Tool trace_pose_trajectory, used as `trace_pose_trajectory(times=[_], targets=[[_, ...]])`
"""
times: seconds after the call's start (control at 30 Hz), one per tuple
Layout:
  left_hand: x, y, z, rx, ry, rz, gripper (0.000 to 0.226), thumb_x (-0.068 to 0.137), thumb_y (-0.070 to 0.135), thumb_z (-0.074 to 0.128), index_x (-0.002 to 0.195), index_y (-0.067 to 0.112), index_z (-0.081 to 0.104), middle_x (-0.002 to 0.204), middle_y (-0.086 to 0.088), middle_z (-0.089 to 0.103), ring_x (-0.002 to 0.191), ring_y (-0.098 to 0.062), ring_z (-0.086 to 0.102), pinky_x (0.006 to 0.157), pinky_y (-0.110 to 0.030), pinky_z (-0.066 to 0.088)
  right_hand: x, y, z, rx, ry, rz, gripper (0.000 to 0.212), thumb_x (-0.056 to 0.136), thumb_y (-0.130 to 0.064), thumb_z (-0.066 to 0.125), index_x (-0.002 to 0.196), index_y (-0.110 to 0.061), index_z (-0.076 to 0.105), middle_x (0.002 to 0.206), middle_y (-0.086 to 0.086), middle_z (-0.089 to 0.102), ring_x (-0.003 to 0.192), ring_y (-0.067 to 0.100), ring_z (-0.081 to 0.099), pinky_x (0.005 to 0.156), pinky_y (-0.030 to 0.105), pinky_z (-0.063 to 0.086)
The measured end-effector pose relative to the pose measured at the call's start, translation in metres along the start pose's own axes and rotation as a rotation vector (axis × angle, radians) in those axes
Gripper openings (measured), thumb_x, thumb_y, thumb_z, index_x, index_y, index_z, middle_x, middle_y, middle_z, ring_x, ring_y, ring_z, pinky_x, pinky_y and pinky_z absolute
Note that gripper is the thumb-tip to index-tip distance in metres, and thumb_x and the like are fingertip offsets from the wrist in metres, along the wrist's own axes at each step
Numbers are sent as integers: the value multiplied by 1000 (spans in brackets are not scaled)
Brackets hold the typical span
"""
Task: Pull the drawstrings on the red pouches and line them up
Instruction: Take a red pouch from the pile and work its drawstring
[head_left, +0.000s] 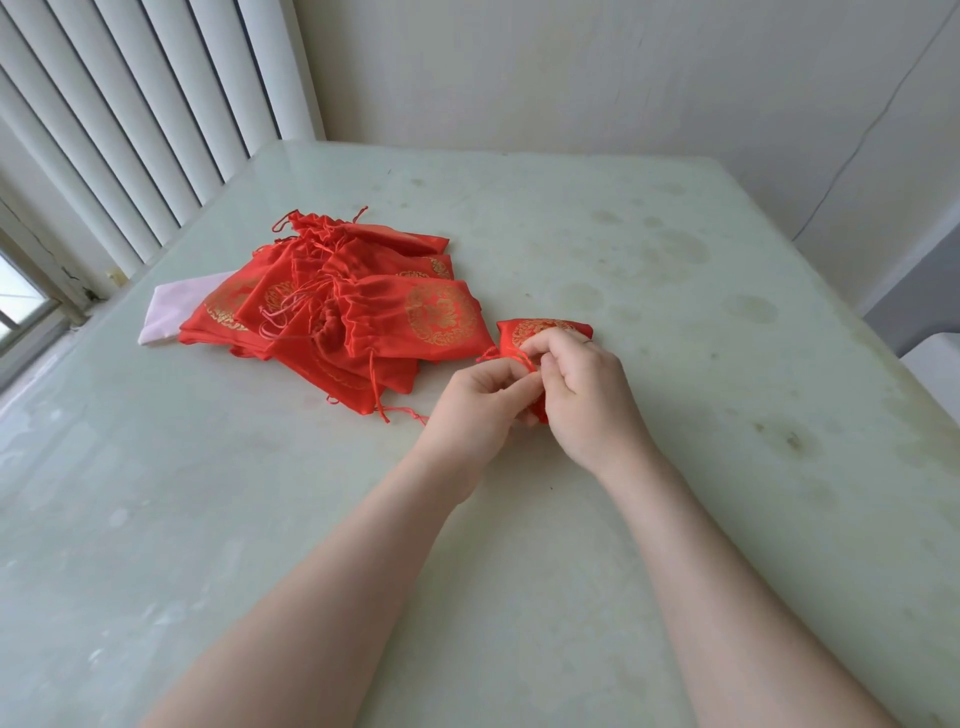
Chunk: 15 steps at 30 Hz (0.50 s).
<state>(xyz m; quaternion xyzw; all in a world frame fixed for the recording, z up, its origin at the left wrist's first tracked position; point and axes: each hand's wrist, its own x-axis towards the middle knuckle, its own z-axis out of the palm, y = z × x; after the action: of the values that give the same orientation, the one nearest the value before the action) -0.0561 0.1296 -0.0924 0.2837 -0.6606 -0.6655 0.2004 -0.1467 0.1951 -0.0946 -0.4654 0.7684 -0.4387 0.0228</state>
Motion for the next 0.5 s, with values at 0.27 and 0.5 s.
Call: trace_pose_trajectory(times=[0.27,0.5], targets=[[-5,2,7,34,98,36,20,90,16,57,74,6,64,57,-1,48,44,-3,32,40,-17,21,2,0,-2,25,53,-3,12,83,5,49,88,-5,53,74,-2,54,63,3,49,59,9,36],[-5,5,1,-108,39,-94,21,91,16,57,70,15,60,65,0,56,65,-10,46,37,-11,23,3,-1,-6,276,40,66,14,76,-5,51,77,-19,50,64,-3,52,57,5,48,59,23,42]])
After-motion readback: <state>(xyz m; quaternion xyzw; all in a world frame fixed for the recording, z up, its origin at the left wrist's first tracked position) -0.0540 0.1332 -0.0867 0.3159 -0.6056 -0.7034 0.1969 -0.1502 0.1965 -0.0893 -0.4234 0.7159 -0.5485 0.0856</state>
